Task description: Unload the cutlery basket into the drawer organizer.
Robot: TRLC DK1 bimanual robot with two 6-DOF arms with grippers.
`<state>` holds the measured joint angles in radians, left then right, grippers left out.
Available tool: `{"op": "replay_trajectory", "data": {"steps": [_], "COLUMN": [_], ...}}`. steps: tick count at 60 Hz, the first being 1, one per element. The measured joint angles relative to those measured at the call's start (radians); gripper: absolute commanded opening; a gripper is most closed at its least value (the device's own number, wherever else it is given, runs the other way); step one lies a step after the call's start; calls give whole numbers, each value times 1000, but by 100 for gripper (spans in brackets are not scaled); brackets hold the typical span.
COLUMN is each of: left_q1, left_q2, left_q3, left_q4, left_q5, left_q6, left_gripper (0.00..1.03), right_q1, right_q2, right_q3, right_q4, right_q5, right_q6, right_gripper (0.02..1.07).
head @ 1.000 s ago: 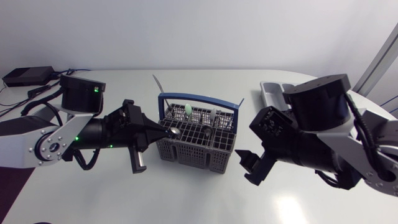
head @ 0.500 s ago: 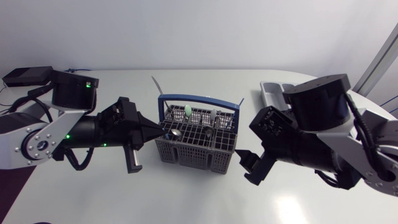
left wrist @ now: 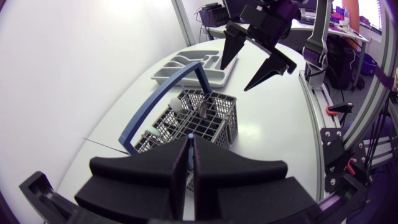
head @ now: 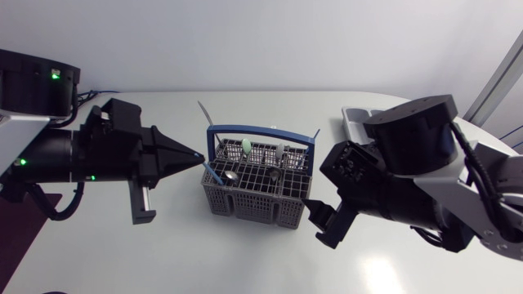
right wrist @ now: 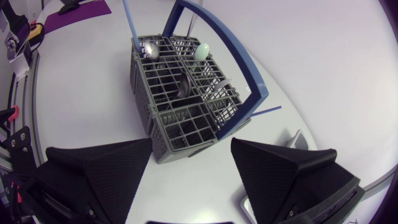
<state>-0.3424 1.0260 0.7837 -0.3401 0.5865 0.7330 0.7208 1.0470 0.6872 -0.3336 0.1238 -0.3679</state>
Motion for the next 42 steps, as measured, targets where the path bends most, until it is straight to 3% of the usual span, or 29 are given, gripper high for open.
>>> {"op": "replay_trajectory", "data": {"steps": [23, 42], "left_q1": [-1, -1], "left_q2": [-79, -113], "left_q3": [78, 181], "left_q4": [-132, -203], "left_q5": [8, 21], "left_q6": [-9, -84], "left_gripper": [8, 8], "right_q1": [39, 76], "right_q2": [-10, -58], "right_q3": [47, 67], "right_q4": [-34, -46], "right_q5": [11, -21], "right_q6": [0, 0], "right_gripper": [94, 97]}}
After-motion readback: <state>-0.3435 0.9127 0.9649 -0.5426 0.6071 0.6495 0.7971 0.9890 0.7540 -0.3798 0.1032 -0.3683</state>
